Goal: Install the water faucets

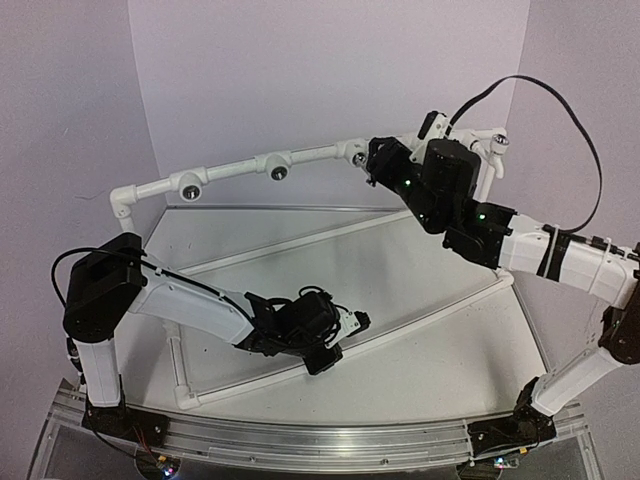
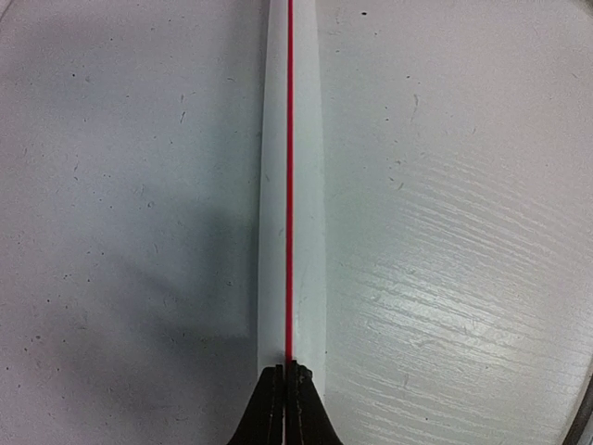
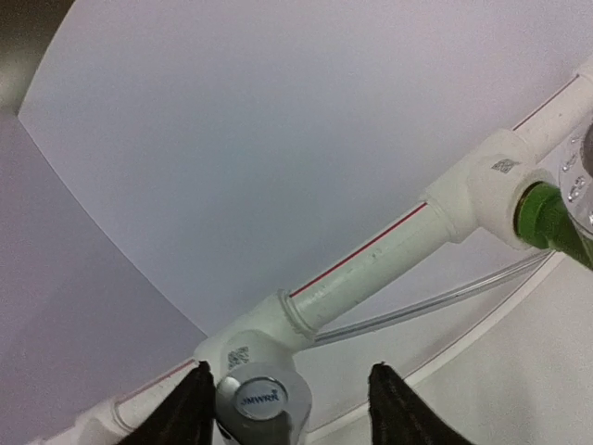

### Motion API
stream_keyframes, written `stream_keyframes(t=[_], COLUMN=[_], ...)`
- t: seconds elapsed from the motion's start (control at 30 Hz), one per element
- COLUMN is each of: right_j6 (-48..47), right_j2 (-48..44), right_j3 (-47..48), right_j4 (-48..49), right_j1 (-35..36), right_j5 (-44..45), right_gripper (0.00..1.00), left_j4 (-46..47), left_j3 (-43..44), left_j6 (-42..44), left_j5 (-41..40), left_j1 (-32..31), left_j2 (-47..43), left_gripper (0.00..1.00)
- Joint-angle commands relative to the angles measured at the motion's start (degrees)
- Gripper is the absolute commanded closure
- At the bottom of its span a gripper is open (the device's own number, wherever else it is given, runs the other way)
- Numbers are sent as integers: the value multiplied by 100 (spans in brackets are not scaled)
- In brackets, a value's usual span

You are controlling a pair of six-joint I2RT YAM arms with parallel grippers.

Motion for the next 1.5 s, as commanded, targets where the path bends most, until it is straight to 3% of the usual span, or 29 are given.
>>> stream_keyframes(t=[0.0,0.13,0.23,0.37,0.6,0.7,0.8,1.03,1.23,1.3,1.37,1.43,1.47], right_j6=[-1849,-2927,-4163,-6806,-10973,-12503,-13353,-14286,-14273,-14202,-13947,-13674,-13555], right_j2=[-206,-553,-862,-1166,-1049,-865,-654,-199,285,312,300,308,312], right_j3=[719,831,873,832,998,887,984,1051,1259,1204,1124,1008,923], right_j4=[-1362,-2040,-2619,-3384,-4316,-3949,-3426,-2423,-2257,-2253,-2213,-2175,-2146], right_j1=[-96,-96,-90,-95,-86,-87,-85,-87,-87,-86,-86,-79,-75], right_j5=[-298,-1011,-1763,-2809,-2003,-1321,-1069,-985,-697,-705,-785,-713,-620], right_gripper=[26,8,6,2,2,2,2,2,6,16,39,54,58], left_j4=[-1196,-1195,-1195,-1195,-1195,-1202,-1209,-1209,-1208,-1215,-1214,-1223,-1222], left_j3=[-292,-274,-266,-268,-246,-277,-274,-261,-278,-271,-262,-259,-253], left_j6=[30,40,40,61,-11,-16,6,-4,-8,-2,7,14,5], left_j5=[403,405,409,427,387,377,385,396,385,383,383,385,385], left_j1=[-54,-51,-55,-49,-54,-53,-55,-55,-55,-53,-52,-51,-52], left_j2=[447,461,462,471,490,471,469,490,471,475,481,491,489], left_gripper=[100,100,100,100,100,100,100,100,100,100,100,100,100])
